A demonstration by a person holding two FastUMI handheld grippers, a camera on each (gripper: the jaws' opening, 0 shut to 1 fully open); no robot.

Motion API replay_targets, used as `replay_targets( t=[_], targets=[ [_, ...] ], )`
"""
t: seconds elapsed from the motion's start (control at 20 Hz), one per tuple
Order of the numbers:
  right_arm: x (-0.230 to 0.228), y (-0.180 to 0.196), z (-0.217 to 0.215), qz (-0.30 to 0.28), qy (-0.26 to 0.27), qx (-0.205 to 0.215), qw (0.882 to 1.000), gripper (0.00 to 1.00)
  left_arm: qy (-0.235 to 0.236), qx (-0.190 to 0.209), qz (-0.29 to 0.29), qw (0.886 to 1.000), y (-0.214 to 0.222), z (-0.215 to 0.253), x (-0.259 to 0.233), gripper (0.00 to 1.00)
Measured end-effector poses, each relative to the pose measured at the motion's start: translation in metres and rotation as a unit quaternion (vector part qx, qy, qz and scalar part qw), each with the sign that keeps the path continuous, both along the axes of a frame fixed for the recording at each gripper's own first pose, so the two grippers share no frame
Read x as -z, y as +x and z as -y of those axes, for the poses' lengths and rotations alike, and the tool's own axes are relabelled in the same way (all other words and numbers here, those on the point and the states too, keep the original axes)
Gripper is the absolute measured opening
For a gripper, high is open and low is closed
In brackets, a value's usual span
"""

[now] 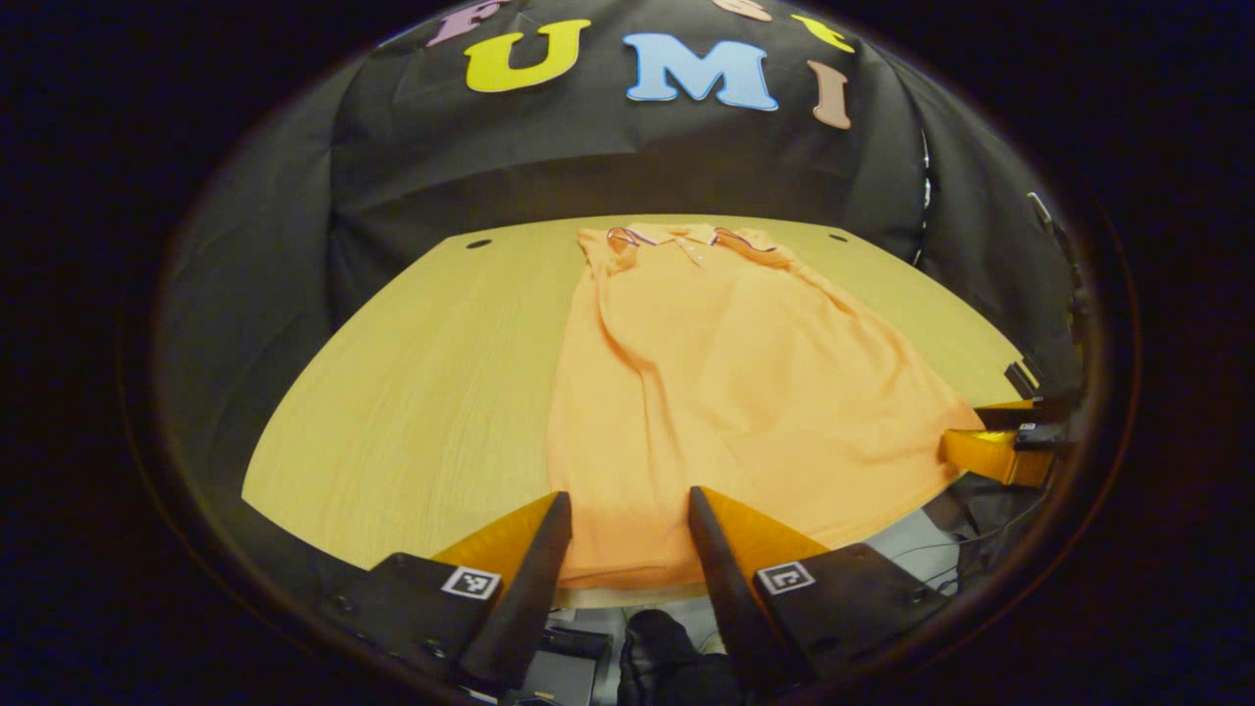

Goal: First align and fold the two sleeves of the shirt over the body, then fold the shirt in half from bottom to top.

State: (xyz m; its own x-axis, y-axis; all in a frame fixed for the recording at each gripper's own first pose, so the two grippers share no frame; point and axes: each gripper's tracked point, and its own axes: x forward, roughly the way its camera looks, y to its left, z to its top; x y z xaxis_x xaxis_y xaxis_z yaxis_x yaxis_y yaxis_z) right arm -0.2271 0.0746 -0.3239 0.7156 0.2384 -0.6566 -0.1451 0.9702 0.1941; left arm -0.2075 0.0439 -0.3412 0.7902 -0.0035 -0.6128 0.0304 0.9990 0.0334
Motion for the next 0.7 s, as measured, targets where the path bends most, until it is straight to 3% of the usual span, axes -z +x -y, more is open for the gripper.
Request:
replay_targets(
  t=[0.05,0.1,0.15,0.25,0.3,0.35,0.5,0.7],
  targets=[
    [-0.002,0.000,0.001,0.003,0.002,0.003,1.000,0.51,-0.001,0.005,0.002,1.000,0.002,0.005,0.000,0.71],
    [-0.002,0.000,-0.001,0.005,0.003,-0.005,1.000,0.48,-0.002,0.004,0.005,1.000,0.004,0.007,0.000,0.62],
    [-0.002,0.002,-0.005,0.003,0.013,-0.003,1.000,0.48,-0.006,0.004,0.007,1.000,0.007,0.011,0.000,0.35],
    [-0.001,-0.001,-0.006,-0.008,0.034,-0.004,0.999,0.15,-0.004,-0.003,0.000,1.000,0.010,0.011,0.001,0.14],
    [-0.001,0.001,-0.005,-0.010,0.041,-0.001,0.999,0.15,-0.006,-0.006,-0.002,1.000,0.010,0.012,-0.002,0.14],
    [-0.002,0.000,-0.007,-0.015,0.048,-0.003,0.999,0.03,-0.009,-0.011,-0.006,1.000,0.011,0.012,-0.001,0.06],
    [-0.008,0.001,-0.005,-0.020,0.056,-0.017,0.998,0.02,-0.016,-0.021,-0.015,1.000,0.011,0.011,-0.006,0.06],
    [-0.046,0.015,0.002,0.015,0.058,-0.022,0.998,0.03,-0.018,-0.018,0.013,1.000,0.024,0.013,-0.039,0.06]
  ],
)
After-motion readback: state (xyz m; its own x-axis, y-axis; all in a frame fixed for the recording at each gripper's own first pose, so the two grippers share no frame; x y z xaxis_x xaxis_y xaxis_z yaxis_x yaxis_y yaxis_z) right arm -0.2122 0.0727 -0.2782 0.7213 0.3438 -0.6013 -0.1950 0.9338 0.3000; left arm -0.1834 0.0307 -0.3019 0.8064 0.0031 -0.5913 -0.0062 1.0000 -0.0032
